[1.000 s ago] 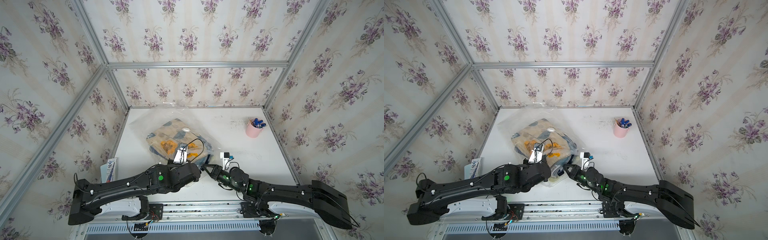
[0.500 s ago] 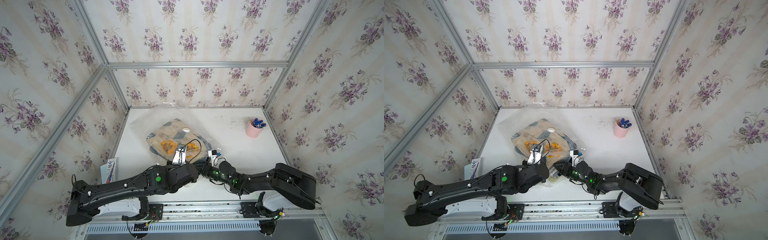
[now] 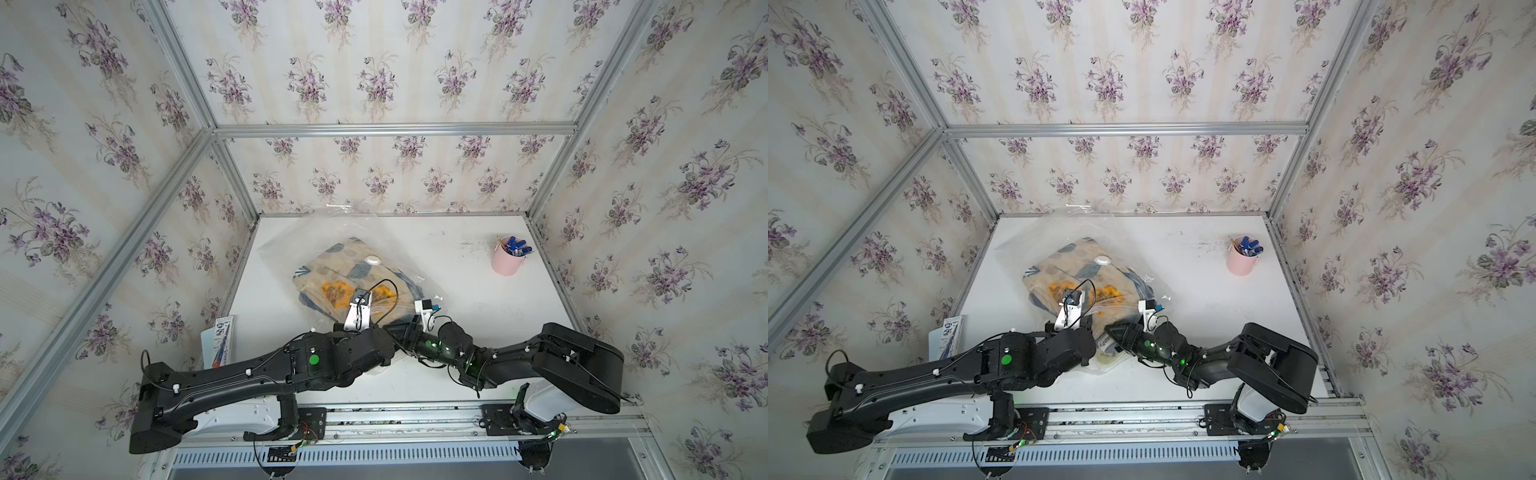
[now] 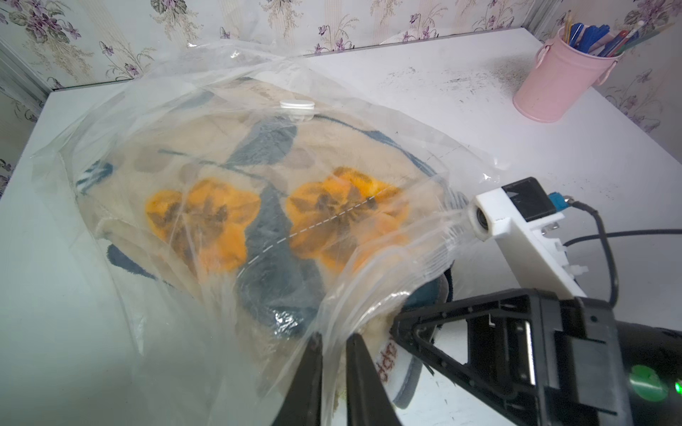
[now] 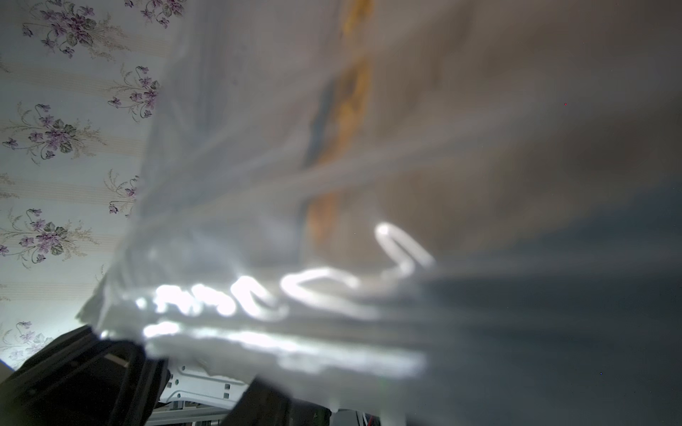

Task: Take the blanket out of the vacuum bag
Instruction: Take out the blanket from the vacuum bag.

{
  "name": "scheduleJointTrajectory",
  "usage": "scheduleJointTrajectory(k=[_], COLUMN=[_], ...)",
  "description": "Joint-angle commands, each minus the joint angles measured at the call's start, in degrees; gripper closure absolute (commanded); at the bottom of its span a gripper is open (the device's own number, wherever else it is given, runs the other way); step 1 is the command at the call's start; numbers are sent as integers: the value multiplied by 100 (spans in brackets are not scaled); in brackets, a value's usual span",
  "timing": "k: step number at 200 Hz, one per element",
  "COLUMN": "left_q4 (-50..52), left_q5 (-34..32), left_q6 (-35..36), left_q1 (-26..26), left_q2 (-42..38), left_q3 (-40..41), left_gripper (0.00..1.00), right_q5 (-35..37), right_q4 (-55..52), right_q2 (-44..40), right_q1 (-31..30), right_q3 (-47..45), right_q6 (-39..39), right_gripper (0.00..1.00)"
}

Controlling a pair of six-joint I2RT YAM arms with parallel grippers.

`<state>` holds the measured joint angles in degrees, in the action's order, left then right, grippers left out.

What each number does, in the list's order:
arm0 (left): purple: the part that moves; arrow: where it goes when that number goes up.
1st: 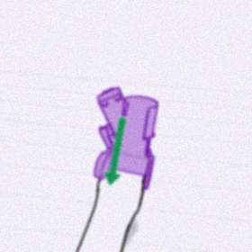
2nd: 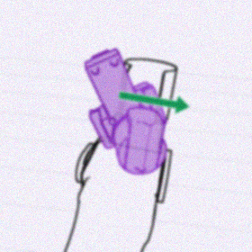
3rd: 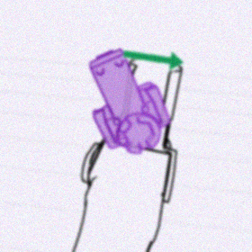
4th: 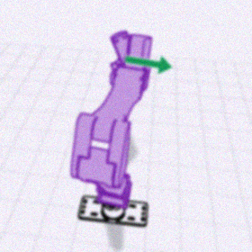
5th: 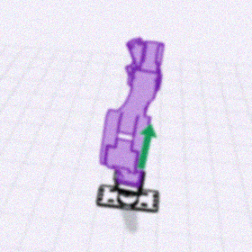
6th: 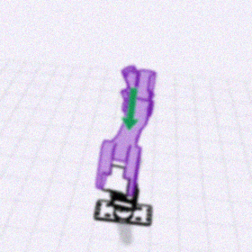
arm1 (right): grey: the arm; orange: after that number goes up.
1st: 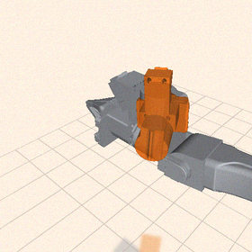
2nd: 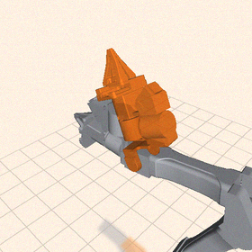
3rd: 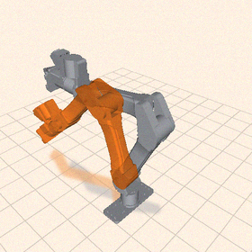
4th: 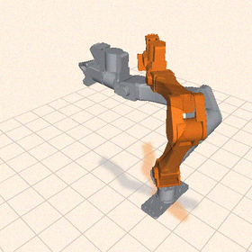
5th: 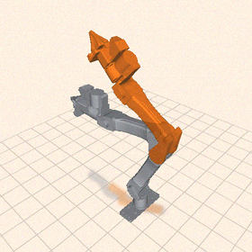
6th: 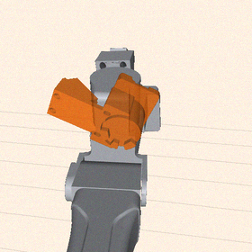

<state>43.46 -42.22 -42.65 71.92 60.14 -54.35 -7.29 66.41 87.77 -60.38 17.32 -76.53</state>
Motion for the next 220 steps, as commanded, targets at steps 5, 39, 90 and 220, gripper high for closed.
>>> scheduleJointTrajectory(k=[5, 39, 90, 220], left_q4=[-93, -294, -455, -795], left_q5=[-76, -104, -42, 170], left_q6=[107, 210, 386, 843], left_q1=[-3, -16, -28, -108], left_q2=[-39, -55, -255, -223], left_q3=[37, 151, 361, 443], left_gripper=[84, 84, 87, 97], right_q5=[-83, -64, 32, 386], right_q4=[164, -5, -458, -1756], right_q2=[-60, -102, -361, -1322], right_q1=[-28, -26, -26, -9], right_q3=[-174, -92, 8, 353], right_q6=[-108, -13, 214, 947], right_gripper=[52, 52, 52, 50])
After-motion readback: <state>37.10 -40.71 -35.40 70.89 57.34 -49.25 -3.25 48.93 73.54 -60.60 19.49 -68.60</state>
